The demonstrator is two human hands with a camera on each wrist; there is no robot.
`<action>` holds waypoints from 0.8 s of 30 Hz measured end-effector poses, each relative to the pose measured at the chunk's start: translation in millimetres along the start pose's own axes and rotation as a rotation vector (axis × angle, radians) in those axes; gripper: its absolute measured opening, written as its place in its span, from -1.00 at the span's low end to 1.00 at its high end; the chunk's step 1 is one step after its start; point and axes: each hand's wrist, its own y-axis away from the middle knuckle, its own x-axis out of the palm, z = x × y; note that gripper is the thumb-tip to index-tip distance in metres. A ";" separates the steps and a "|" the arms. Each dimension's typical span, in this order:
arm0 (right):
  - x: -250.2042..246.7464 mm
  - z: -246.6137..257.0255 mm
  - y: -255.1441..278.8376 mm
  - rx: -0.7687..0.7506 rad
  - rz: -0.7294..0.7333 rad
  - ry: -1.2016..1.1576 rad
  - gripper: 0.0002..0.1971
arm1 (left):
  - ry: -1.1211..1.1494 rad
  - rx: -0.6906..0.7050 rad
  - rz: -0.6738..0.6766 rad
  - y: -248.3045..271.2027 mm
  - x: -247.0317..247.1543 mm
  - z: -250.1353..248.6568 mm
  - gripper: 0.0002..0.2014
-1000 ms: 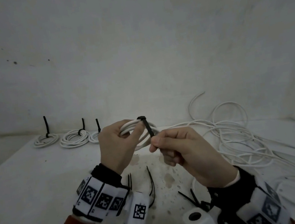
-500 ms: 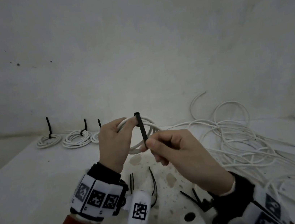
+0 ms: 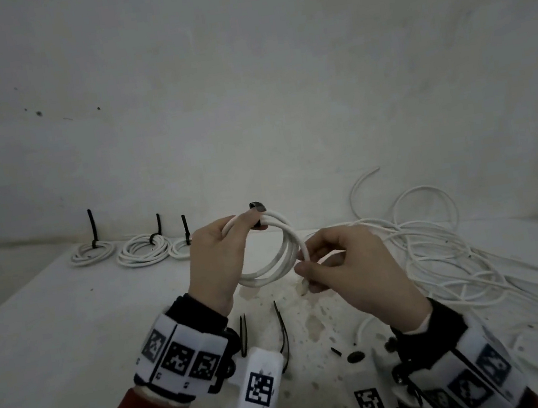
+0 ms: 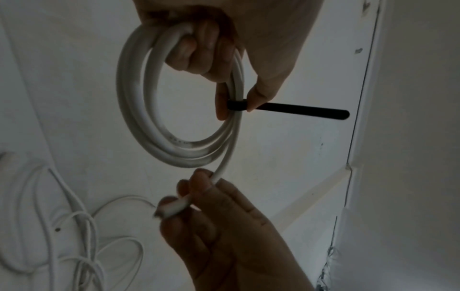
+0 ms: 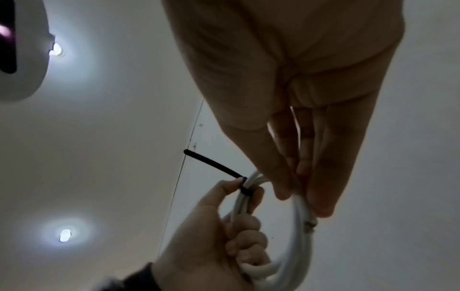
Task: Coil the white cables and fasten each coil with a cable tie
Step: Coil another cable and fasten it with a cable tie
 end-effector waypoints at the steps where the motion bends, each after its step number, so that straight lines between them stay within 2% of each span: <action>1: 2.6 1.6 2.0 0.030 0.018 -0.129 -0.89 | -0.008 0.017 -0.013 1.8 2.0 -0.1 -0.75; 3: 8.9 5.4 5.6 0.078 0.025 -0.378 -0.84 | -0.019 0.030 -0.039 3.3 4.3 0.8 -0.74; 5: 14.3 7.2 7.9 0.090 -0.013 -0.482 -0.79 | -0.014 0.005 -0.055 3.1 5.9 3.3 -0.73; 8: 21.0 4.6 10.1 0.012 -0.142 -0.271 -0.74 | 0.001 -0.055 -0.043 4.8 7.4 4.7 -0.70; 11: 26.4 -0.7 11.0 -0.192 -0.344 0.058 -0.65 | 0.008 -0.061 -0.035 5.9 6.8 3.5 -0.69; 13: 27.3 -6.2 7.7 -0.357 -0.471 0.174 -0.54 | 0.015 -0.078 0.013 9.5 9.8 3.9 -0.70; 15: 25.2 -11.9 1.6 -0.438 -0.528 0.226 -0.50 | 0.034 -0.128 0.102 19.4 19.2 5.1 -0.68; 18: 16.6 -16.1 -5.0 -0.348 -0.502 0.205 -0.48 | 0.044 -0.146 0.131 26.4 28.7 10.2 -0.65; 20: 10.8 -12.9 -6.3 -0.238 -0.387 0.093 -0.49 | 0.056 -0.147 0.093 21.6 25.7 11.0 -0.70; 24: -3.0 -7.3 -8.4 -0.111 -0.172 -0.098 -0.56 | 0.102 -0.151 0.053 10.1 12.0 8.8 -0.68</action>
